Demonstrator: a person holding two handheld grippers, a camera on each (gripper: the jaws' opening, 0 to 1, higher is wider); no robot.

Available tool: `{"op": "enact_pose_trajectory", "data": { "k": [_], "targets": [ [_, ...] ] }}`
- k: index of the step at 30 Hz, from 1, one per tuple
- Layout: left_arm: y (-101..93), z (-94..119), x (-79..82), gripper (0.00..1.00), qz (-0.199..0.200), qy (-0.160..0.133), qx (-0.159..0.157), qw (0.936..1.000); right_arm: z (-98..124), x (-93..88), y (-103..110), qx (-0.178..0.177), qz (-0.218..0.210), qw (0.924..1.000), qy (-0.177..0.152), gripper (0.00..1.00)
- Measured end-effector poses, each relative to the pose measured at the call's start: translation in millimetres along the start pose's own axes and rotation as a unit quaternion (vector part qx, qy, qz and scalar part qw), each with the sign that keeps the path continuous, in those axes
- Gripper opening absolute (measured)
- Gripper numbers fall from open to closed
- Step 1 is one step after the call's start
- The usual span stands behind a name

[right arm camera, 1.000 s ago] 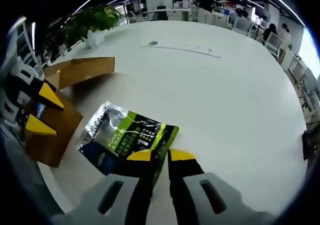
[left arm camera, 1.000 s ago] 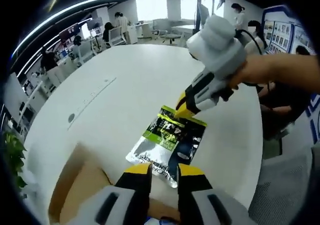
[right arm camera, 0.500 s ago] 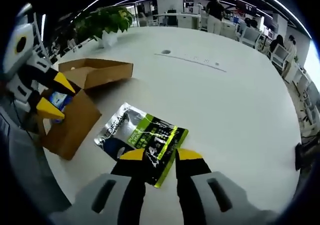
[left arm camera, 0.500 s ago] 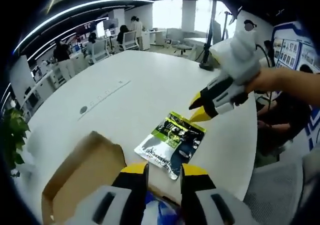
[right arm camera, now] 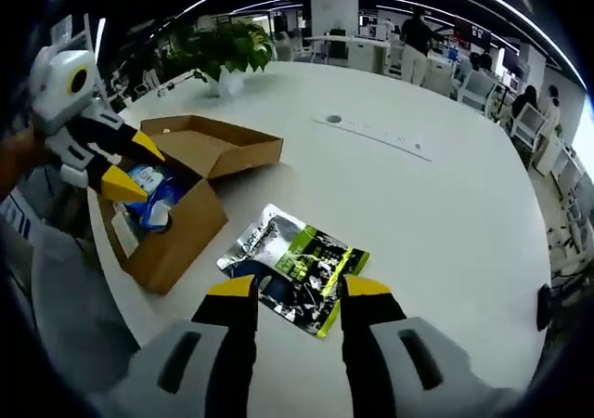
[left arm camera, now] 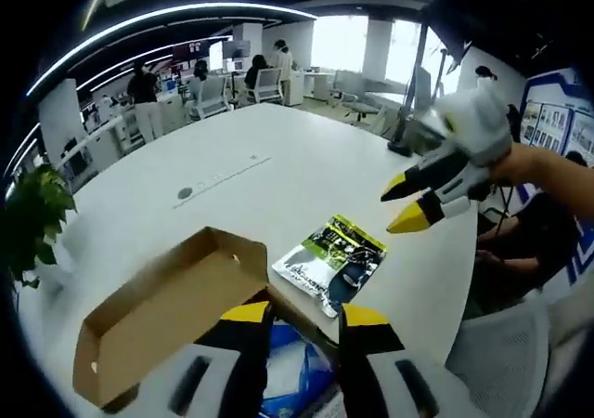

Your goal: Operate the shoe box by opening the lid, removing the specified soft item, and placing it in the target area until the item is outside and the box remains undamaged.

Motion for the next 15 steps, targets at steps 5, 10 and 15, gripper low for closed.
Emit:
{"op": "enact_pose_trajectory", "data": {
  "k": [5,10,15],
  "targets": [
    [4.5,13,-5.5,0.29,0.011,-0.013,0.009,0.9998,11,5.6,15,0.016,0.008,0.9998,-0.007,0.37],
    [7.5,30,-15.8,0.31,0.02,-0.017,0.017,0.9995,20,12.5,33,0.035,0.013,0.9991,-0.018,0.4],
    [11.4,46,-26.7,0.33,0.026,-0.021,0.029,0.999,23,17.5,50,0.056,0.012,0.998,-0.026,0.42]
  ]
}}
Point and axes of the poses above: the point that each gripper's makers call its tool centre point, and the gripper's own axes: z roughly backward along the fingers, y roughly to its left, x roughly out of its top, the point moved 4 cm from there along z, roughly backward along the fingers, and after that the axes turned 14 degrees about -x, right-handed, at the moved point
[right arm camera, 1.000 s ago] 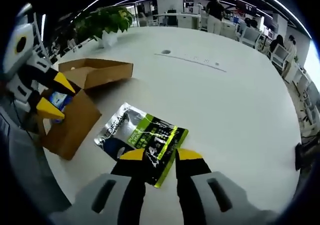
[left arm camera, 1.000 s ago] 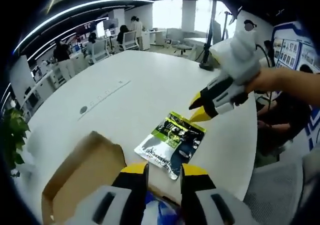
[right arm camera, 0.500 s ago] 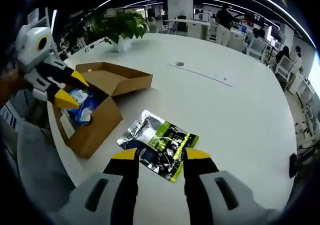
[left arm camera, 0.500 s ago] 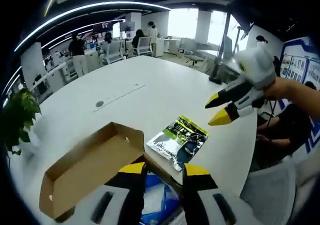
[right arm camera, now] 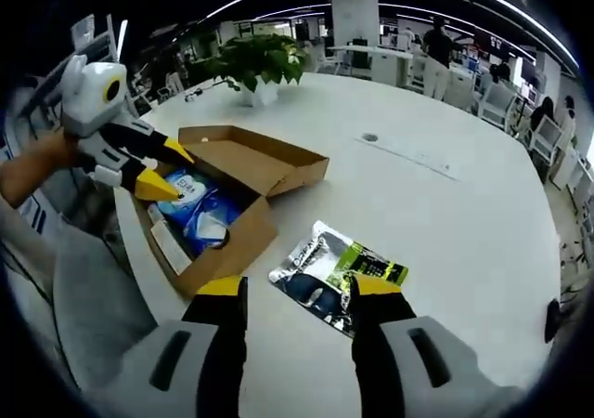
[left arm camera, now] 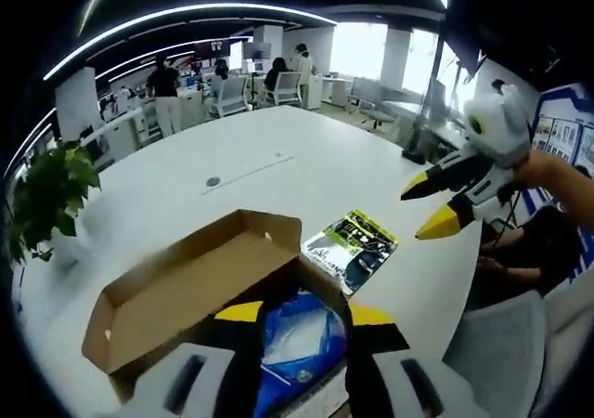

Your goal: Operate the shoe box by opening the lid, removing the specified soft item, and placing it in the target area until the item is outside and the box remains undamaged.

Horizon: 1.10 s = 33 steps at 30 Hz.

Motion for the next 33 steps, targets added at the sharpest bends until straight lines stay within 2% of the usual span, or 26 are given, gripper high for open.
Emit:
{"op": "enact_pose_trajectory", "data": {
  "k": [3,16,26,31,33],
  "targets": [
    [2.9,8,-8.1,0.34,0.003,0.002,0.004,1.0,1,3.7,13,0.023,-0.009,0.9997,-0.006,0.42],
    [13.3,42,-42.3,0.44,0.01,-0.002,0.025,0.9996,-11,15.9,59,0.071,0.01,0.9972,-0.017,0.42],
    [23.4,75,-64.6,0.53,0.029,-0.027,0.046,0.9982,-27,24.5,88,0.093,0.035,0.9948,-0.021,0.42],
    [27.4,91,-74.7,0.57,0.041,-0.042,0.056,0.9967,-38,29.8,104,0.115,0.038,0.9924,-0.021,0.35],
    [31.7,98,-79.0,0.58,0.047,-0.048,0.059,0.996,-43,31.8,108,0.119,0.035,0.9921,-0.02,0.36]
  ]
}}
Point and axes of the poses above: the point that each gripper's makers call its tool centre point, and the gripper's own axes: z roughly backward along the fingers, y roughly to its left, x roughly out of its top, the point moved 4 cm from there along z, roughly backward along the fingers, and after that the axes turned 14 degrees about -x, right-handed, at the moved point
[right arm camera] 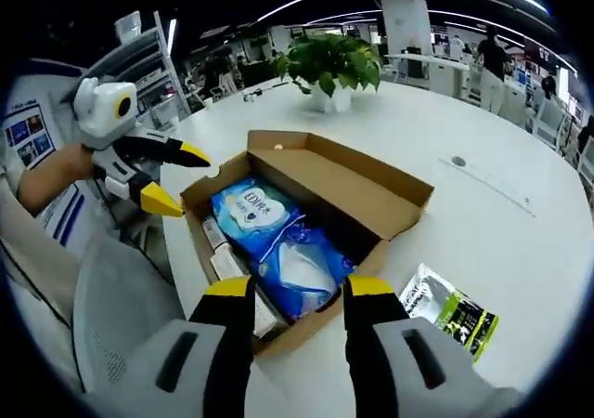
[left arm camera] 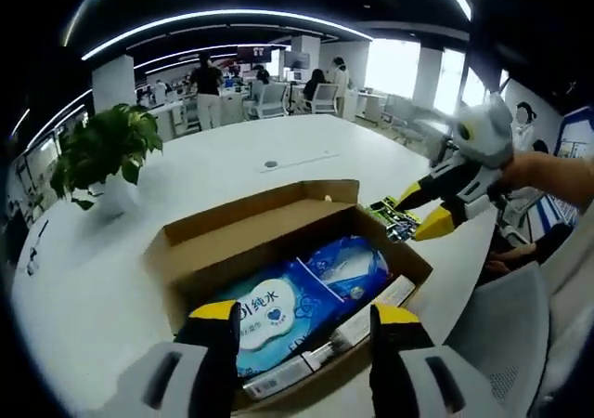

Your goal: Operate the shoe box by opening the lid, removing the specified soft item, and placing it in the target area until the item is outside and the box remains undamaged.

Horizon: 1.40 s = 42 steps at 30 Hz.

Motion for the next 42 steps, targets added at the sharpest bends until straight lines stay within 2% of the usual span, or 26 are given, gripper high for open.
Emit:
{"op": "enact_pose_trajectory", "data": {
  "k": [4,9,16,29,42],
  "targets": [
    [3.1,11,-6.6,0.61,0.01,-0.015,0.004,0.9998,-11,4.1,9,0.012,0.006,0.9999,0.0,0.32],
    [12.8,23,-14.6,0.63,0.022,-0.031,0.012,0.9992,-24,6.4,19,0.025,0.012,0.9996,0.01,0.33],
    [17.6,33,-27.9,0.65,0.035,-0.035,0.027,0.9984,-45,8.4,32,0.039,0.022,0.9987,0.022,0.34],
    [22.2,36,-40.0,0.65,0.034,-0.033,0.037,0.9982,-83,15.6,50,0.06,0.028,0.9972,0.036,0.31],
    [36.3,41,-46.2,0.65,0.06,-0.054,0.043,0.9959,-115,18.2,56,0.067,0.013,0.9956,0.065,0.3]
  ]
}}
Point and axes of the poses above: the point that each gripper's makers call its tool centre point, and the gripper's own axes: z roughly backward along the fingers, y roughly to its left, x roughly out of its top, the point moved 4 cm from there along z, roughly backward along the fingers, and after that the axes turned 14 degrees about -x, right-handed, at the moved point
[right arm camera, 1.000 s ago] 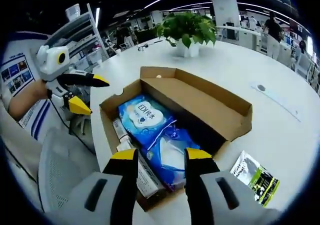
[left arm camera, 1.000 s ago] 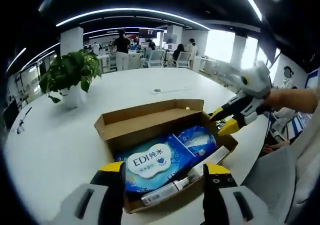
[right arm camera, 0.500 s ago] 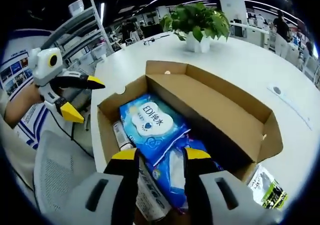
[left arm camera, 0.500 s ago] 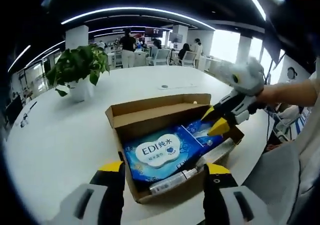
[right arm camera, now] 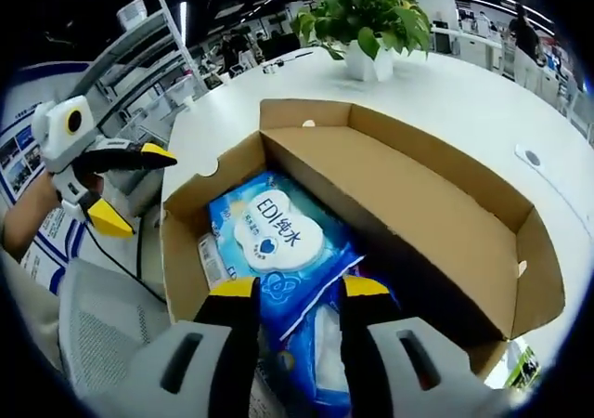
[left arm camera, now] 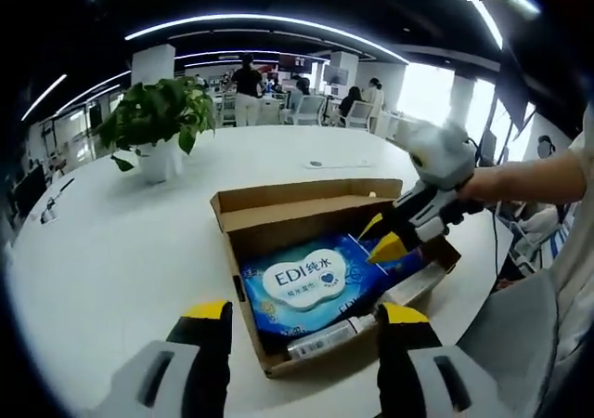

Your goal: Operate the shoe box by opening the lid, removing the specified soft item, and placing it in the target area until the item is outside and the box remains undamaged.

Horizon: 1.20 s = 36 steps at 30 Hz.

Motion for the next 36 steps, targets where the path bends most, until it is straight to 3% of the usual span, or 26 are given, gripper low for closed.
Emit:
{"op": "enact_pose_trajectory", "data": {
  "k": [6,8,15,24,30,36],
  "targets": [
    [6.0,3,-1.7,0.66,0.002,-0.006,-0.003,1.0,-6,0.0,-6,-0.008,-0.006,0.9998,0.019,0.23],
    [6.3,5,-1.0,0.67,0.0,-0.008,-0.006,0.9999,-7,-3.0,-9,-0.012,-0.027,0.999,0.035,0.22],
    [4.0,8,1.2,0.73,-0.013,-0.015,-0.021,0.9996,-10,-3.6,-10,-0.017,-0.041,0.998,0.046,0.21],
    [4.4,10,-0.8,0.76,-0.025,-0.024,-0.025,0.9991,-2,-6.2,-12,-0.033,-0.049,0.9971,0.048,0.21],
    [1.0,13,-2.4,0.75,-0.02,-0.03,-0.023,0.9991,-9,1.0,-6,-0.023,-0.052,0.9978,0.036,0.19],
    [-0.9,17,-7.7,0.75,-0.017,-0.035,-0.02,0.999,-19,2.5,1,-0.024,-0.042,0.9976,0.05,0.18]
  ]
}}
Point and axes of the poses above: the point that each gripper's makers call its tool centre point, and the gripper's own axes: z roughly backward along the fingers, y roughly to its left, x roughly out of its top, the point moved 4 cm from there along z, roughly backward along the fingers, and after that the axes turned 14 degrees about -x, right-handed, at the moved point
